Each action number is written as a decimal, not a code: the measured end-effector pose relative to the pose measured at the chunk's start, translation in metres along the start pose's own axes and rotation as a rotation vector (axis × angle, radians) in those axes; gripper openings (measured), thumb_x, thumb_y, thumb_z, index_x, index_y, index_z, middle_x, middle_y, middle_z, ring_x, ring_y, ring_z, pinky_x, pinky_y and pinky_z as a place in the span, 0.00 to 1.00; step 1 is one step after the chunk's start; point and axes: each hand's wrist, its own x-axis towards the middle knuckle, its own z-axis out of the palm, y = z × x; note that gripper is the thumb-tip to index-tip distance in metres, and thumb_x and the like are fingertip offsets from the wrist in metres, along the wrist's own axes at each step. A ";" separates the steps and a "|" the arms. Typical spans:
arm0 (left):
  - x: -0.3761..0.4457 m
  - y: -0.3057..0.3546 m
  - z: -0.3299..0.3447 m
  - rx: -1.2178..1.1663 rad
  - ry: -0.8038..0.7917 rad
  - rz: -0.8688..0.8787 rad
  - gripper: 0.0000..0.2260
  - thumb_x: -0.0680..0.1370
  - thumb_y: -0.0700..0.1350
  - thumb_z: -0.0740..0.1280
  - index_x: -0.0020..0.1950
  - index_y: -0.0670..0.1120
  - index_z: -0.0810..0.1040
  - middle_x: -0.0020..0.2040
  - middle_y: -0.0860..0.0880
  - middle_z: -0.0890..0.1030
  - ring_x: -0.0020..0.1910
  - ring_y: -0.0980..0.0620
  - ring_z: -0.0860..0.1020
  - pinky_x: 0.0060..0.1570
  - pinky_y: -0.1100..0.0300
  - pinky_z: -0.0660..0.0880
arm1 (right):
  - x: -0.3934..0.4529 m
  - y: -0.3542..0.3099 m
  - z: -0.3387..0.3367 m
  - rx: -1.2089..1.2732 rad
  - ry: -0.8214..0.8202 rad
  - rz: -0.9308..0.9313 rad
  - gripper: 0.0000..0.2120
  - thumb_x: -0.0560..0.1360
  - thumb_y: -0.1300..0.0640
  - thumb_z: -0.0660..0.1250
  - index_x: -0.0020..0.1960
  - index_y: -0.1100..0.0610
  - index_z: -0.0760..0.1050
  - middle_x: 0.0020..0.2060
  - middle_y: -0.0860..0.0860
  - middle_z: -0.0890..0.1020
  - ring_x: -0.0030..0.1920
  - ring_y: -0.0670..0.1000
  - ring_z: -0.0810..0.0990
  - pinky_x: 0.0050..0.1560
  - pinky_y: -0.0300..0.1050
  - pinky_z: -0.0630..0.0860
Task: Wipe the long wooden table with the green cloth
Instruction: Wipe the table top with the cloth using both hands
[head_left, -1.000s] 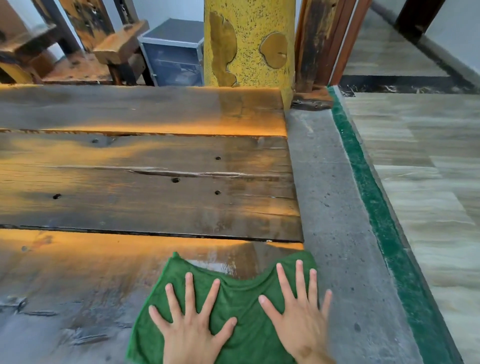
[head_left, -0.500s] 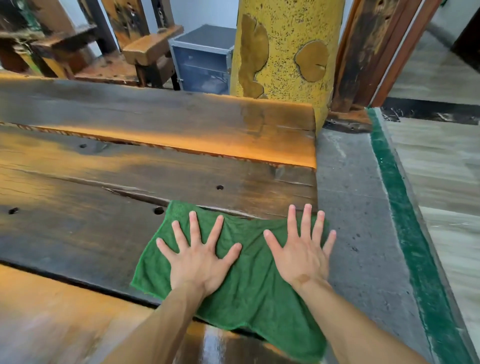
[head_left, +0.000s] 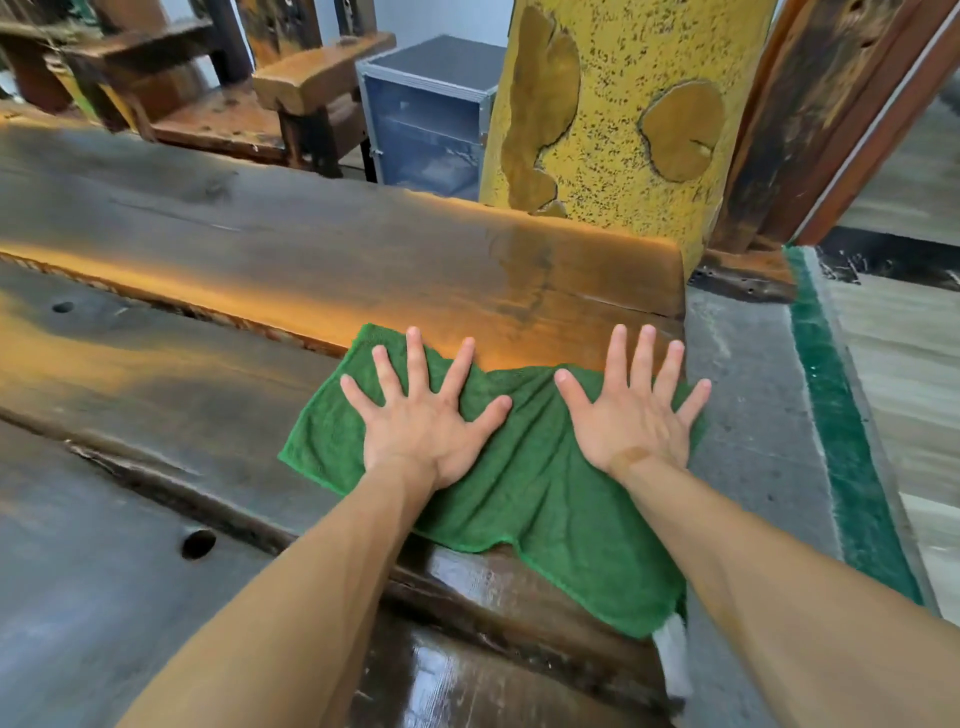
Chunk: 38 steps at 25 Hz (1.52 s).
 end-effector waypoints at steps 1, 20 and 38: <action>0.016 0.006 -0.002 -0.006 0.010 0.001 0.37 0.73 0.78 0.39 0.77 0.68 0.32 0.82 0.46 0.32 0.80 0.34 0.36 0.72 0.26 0.39 | 0.018 -0.001 -0.003 0.011 -0.003 0.016 0.41 0.77 0.26 0.39 0.81 0.47 0.32 0.80 0.49 0.33 0.79 0.57 0.30 0.75 0.68 0.32; 0.336 0.090 -0.033 -0.030 0.030 -0.141 0.36 0.73 0.78 0.44 0.79 0.69 0.43 0.84 0.47 0.40 0.80 0.34 0.37 0.72 0.26 0.36 | 0.346 -0.043 -0.015 -0.025 -0.010 -0.131 0.39 0.77 0.26 0.41 0.81 0.43 0.37 0.82 0.52 0.41 0.80 0.60 0.39 0.76 0.68 0.41; 0.258 0.130 -0.022 -0.008 -0.029 -0.054 0.41 0.69 0.82 0.40 0.80 0.68 0.39 0.83 0.47 0.37 0.80 0.34 0.38 0.71 0.25 0.36 | 0.257 0.039 -0.025 0.029 -0.056 -0.105 0.32 0.80 0.31 0.41 0.81 0.39 0.43 0.82 0.48 0.40 0.80 0.58 0.35 0.77 0.65 0.39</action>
